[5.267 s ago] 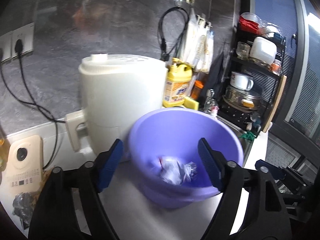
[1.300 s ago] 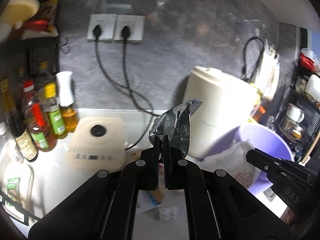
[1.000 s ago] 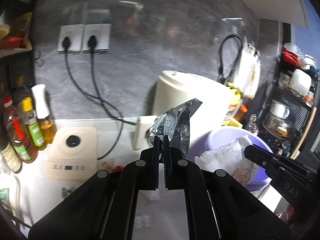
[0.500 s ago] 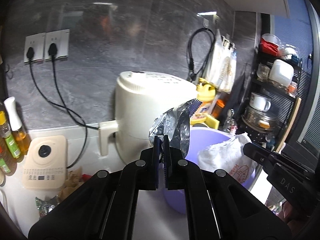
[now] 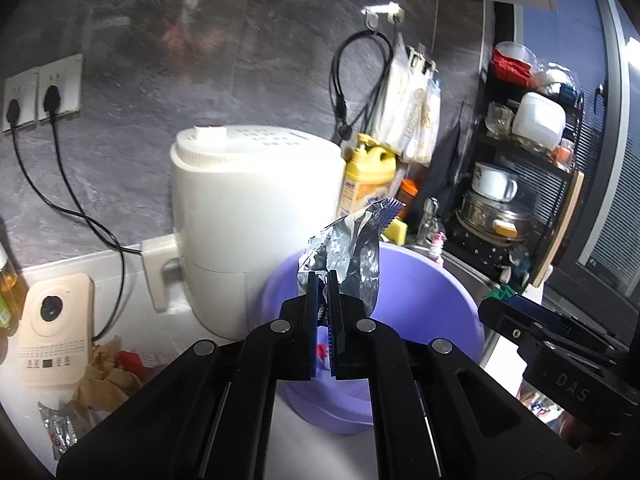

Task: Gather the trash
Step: 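Carry both items over the purple bucket and open both tools to drop them, then move both open tools back to the remaining trash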

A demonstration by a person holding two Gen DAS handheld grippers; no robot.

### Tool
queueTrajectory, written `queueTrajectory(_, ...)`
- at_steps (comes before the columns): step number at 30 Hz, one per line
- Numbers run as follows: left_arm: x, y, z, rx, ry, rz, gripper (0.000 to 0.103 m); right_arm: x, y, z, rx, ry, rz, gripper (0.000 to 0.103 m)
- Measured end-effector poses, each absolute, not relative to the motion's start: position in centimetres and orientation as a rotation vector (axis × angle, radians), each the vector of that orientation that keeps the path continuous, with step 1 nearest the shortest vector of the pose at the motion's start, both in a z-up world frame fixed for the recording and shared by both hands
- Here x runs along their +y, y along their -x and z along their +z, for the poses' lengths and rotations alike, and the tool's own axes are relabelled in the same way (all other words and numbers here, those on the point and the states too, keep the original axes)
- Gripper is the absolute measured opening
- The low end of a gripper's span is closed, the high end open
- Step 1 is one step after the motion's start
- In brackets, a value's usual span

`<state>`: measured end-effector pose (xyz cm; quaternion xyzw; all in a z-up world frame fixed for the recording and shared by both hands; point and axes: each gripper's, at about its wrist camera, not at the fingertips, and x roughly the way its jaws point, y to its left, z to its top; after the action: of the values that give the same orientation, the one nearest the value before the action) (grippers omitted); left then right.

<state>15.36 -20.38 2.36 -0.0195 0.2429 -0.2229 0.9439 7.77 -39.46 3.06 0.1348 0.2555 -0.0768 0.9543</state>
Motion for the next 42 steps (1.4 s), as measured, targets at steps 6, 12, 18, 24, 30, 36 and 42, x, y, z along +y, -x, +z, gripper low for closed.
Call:
queueTrajectory(6,-20.4,-15.6,1.9,0.508,0.053,-0.455,0.071,-39.8,-7.1,2.7,0.529,-0.279,-0.164,0.044)
queueTrajectory(12,-19.1,-15.2,2.0,0.497,0.043,-0.406,0.088,-39.0,-7.3,2.6,0.536,-0.266,-0.135,0.045)
queueTrajectory(18,-16.4,-14.6,2.1,0.493,0.049,-0.33,0.093,-36.6,-7.8,2.8,0.534,-0.247,-0.073,0.051)
queueTrajectory(24,-12.5,-14.0,1.7,0.5,0.077,-0.233,0.095,-33.6,-8.8,2.8,0.547,-0.222,0.001,0.057)
queueTrajectory(30,-8.4,-13.1,1.4,0.508,0.11,-0.132,0.097,-30.1,-9.3,2.7,0.552,-0.188,0.079,0.063)
queueTrajectory(36,-4.5,-11.7,1.3,0.505,0.128,-0.044,0.097,-26.4,-10.0,2.5,0.565,-0.166,0.169,0.064)
queueTrajectory(42,-1.2,-10.4,0.5,0.516,0.161,0.034,0.097,-23.4,-10.0,2.1,0.578,-0.124,0.238,0.066)
